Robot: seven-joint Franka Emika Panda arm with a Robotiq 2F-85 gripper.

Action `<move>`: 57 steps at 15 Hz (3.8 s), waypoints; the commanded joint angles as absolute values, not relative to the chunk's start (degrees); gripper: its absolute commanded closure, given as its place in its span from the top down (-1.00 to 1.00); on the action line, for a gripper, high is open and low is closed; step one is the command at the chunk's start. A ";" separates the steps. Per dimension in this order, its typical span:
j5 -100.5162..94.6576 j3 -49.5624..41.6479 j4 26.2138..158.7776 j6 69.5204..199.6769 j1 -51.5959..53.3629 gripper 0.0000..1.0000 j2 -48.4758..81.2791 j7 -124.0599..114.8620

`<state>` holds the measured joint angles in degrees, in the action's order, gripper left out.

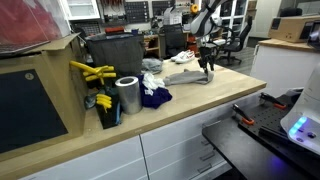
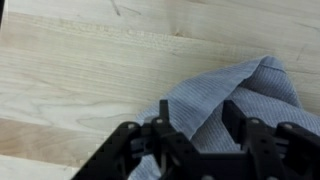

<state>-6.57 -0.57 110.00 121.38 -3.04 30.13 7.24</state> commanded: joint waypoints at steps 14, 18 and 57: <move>-8.24 -2.94 118.97 120.29 -3.52 -0.99 21.75 6.47; -11.54 -6.33 124.47 119.74 -4.21 -0.99 17.68 4.62; -15.16 3.44 99.10 105.67 -0.85 1.00 32.90 30.20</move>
<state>-15.01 3.46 105.06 109.37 -0.76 29.54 29.23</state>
